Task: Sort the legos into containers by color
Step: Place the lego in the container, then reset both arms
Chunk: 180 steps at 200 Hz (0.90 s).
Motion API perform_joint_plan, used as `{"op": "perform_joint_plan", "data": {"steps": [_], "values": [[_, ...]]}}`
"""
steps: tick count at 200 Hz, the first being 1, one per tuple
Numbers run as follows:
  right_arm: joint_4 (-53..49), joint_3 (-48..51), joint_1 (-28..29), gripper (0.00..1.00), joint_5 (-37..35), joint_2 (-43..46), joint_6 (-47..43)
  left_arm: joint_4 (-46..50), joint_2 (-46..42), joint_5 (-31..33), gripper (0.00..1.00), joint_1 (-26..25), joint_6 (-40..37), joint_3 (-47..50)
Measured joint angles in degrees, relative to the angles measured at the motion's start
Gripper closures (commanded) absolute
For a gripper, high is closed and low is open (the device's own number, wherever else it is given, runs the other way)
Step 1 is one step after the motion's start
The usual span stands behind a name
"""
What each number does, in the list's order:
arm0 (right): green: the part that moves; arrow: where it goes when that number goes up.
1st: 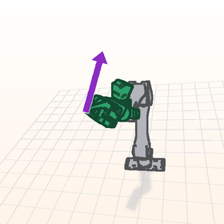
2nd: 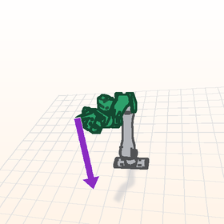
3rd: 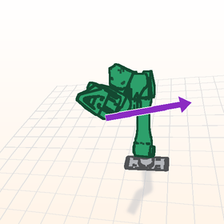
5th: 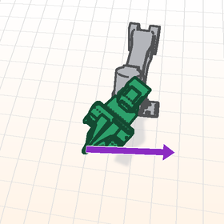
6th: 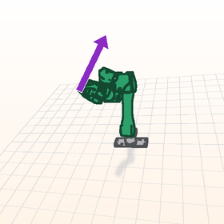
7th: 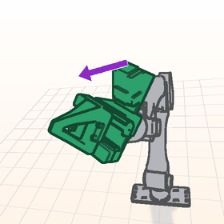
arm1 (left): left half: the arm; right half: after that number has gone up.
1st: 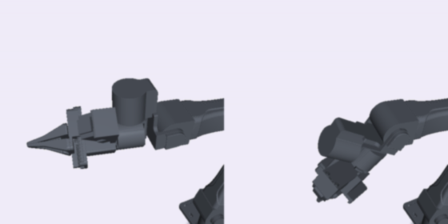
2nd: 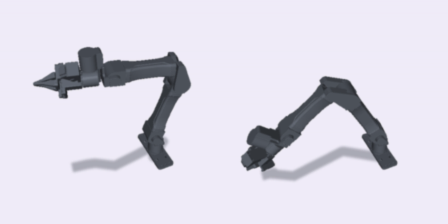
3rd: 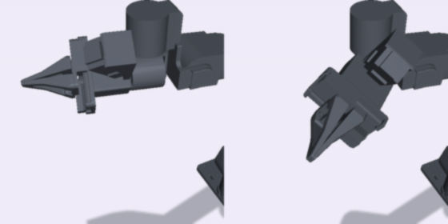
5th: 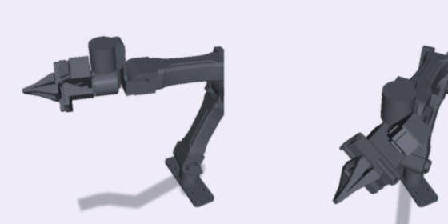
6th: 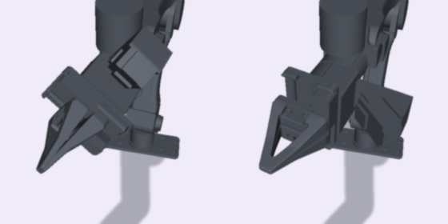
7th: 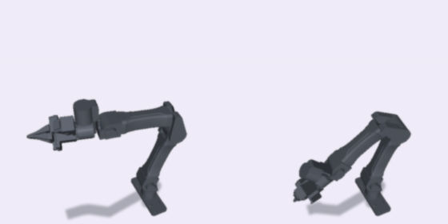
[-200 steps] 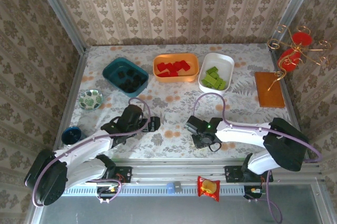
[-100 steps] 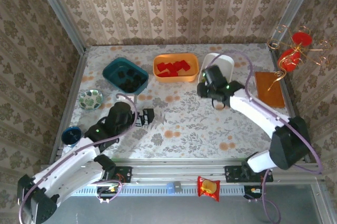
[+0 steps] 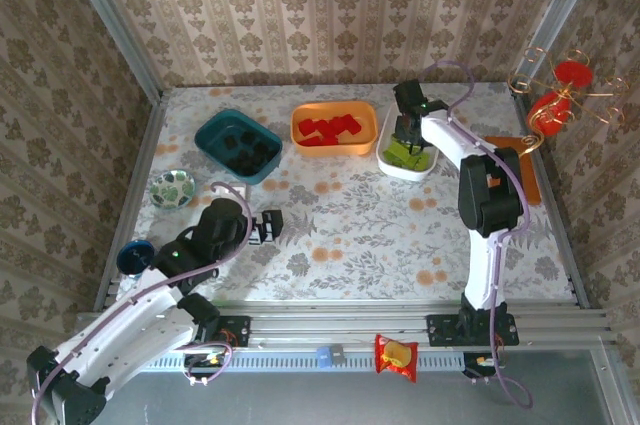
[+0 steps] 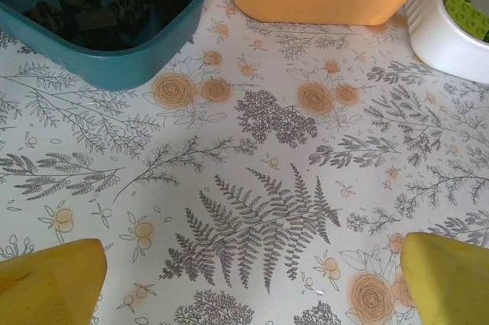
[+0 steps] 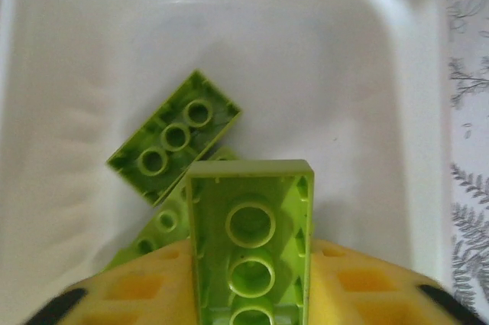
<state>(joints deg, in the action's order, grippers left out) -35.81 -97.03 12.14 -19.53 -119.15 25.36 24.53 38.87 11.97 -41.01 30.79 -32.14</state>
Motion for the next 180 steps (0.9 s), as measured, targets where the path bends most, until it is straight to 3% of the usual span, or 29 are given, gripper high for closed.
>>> {"op": "perform_joint_plan", "data": {"steps": [17,54,100,141,161,180], "values": [[-0.7,-1.6,-0.3,0.28,-0.9,-0.8,-0.9,0.0,-0.1,0.4,0.00,0.2,0.0,0.0],[0.9,0.8,0.0,0.11,-1.1,2.0,-1.5,0.0,0.0,2.8,0.00,0.2,-0.3,-0.2],[11.4,20.2,2.6,0.06,-0.7,22.9,-1.2,-4.2,1.7,7.7,0.00,0.2,-1.0,0.1],[29.2,41.6,8.7,0.00,-2.2,42.2,-1.8,-24.6,4.2,11.8,0.00,-0.1,-7.1,9.5],[38.0,51.7,11.4,0.00,-2.6,46.4,-3.4,-35.3,10.4,14.4,0.00,-0.3,-12.4,13.6],[40.0,56.3,12.0,0.00,-3.2,47.6,-3.6,-44.6,18.5,17.9,0.00,-0.1,-19.2,13.4]]}}
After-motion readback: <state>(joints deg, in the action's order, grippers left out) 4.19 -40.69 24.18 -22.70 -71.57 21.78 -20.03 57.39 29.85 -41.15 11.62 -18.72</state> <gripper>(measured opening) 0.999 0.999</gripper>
